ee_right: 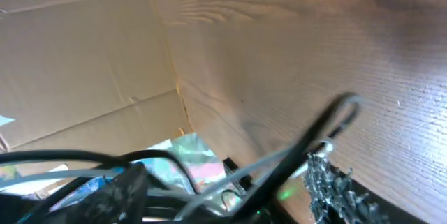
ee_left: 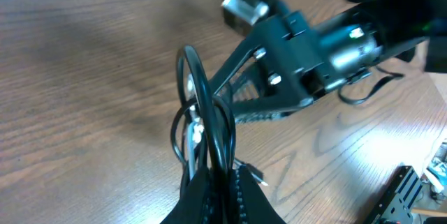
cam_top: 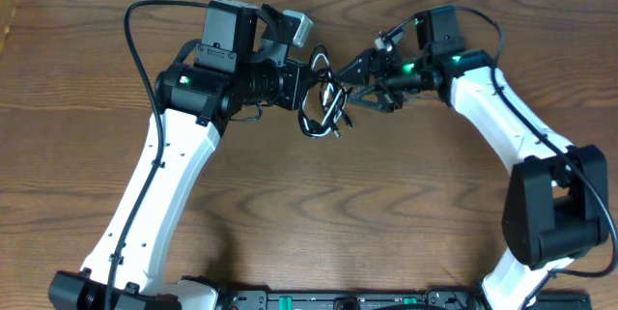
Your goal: Untangle cables
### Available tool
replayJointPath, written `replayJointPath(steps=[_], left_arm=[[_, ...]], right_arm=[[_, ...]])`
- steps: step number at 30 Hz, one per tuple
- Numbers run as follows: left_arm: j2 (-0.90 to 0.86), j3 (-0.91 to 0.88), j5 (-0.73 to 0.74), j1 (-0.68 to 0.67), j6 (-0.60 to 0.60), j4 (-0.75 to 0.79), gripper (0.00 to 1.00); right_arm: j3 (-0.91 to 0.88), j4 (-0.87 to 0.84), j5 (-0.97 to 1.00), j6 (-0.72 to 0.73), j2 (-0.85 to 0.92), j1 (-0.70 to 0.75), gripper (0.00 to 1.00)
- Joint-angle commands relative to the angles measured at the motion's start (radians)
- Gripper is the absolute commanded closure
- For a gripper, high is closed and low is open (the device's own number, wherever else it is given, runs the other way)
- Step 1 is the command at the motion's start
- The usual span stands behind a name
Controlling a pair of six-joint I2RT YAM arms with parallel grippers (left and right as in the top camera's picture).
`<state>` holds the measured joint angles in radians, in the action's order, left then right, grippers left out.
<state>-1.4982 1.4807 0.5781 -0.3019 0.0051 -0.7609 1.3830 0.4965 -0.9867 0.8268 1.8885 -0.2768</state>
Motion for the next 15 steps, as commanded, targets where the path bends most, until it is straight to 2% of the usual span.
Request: replayJointPath(steps=[1,3,9,13,15], left_arm=[[0.000,0.011,0.021,0.002,0.021,-0.005,0.93],[0.000,0.011,0.021,0.002,0.021,-0.006,0.92],[0.000,0.011,0.021,0.002,0.021,-0.006,0.93],[0.000,0.011,0.019,0.002,0.021,-0.005,0.93],[0.000,0.011,0.012,0.004,0.021,-0.001,0.93]], right_arm=[[0.010,-0.001,-0.013,0.045,0.055,-0.026,0.37],[0.010,-0.023,-0.032,0.060,0.080,-0.032,0.43],[0.010,-0.098,-0.069,0.077,0.124,-0.041,0.72],[0.010,-0.094,-0.058,0.016,0.124,-0.035,0.95],[0.010,-0.074,-0.032,-0.038,0.124,-0.026,0.99]])
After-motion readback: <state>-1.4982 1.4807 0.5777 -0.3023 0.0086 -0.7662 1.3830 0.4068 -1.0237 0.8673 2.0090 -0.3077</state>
